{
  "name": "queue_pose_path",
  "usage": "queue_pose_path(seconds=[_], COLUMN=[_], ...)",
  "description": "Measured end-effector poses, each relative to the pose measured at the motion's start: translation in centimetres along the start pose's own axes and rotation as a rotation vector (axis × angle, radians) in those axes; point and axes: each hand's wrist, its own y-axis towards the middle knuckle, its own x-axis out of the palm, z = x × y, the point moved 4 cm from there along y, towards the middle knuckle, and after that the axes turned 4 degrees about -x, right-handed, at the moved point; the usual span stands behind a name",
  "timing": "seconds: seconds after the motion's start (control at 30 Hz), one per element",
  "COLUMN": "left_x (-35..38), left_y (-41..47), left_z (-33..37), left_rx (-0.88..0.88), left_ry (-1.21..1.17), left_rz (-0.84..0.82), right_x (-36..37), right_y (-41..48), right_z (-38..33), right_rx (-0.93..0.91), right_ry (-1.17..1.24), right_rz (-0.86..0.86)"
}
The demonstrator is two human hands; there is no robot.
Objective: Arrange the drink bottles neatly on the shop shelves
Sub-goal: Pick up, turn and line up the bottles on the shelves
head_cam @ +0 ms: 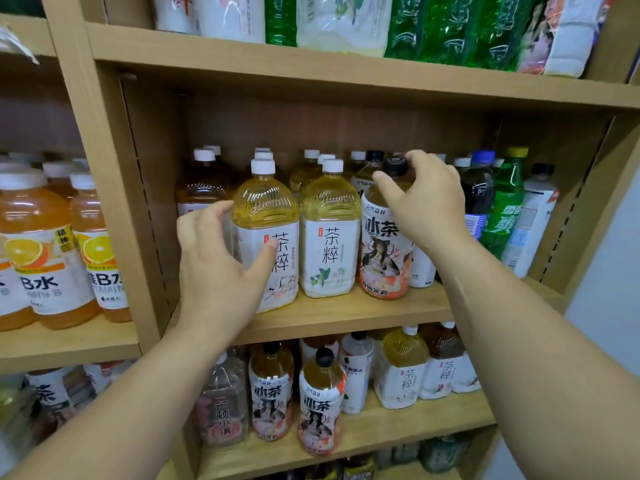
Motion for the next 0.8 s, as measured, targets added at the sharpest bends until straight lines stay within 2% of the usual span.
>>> queue_pose_path(seconds=[0.17,0.4,0.6,0.67,0.8], left_x=[0.2,1.1,2.2,2.0,-0.1], left_y=[-1.5,-3.9,-8.1,-9.2,-10.6], left_z=[2.1,5.6,6.5,5.5,2.9], left_rx=[0.120,0.173,0.100,0.074,0.016], left_ry=[-0.024,-0.107,-0.140,-0.137,-0.204], left_rz=[-0.030,-0.277,-0.669,-0.721,-0.707], right_x=[-0.8,-5.6,-7.1,-5.9,-3.5], right_y=[-1.5,-4.5,-9.5,-11.8,-15.7], right_z=[-0.1,0.7,-2.3,-3.4,-5.5], right_rx=[-0.073,-0.025,-0.051,-0.046,-0.077], right_ry=[-0.001,0.104,0.226,0.286,0.472], right_rz=[0.066,0.216,0.028,-0.061,-0.230])
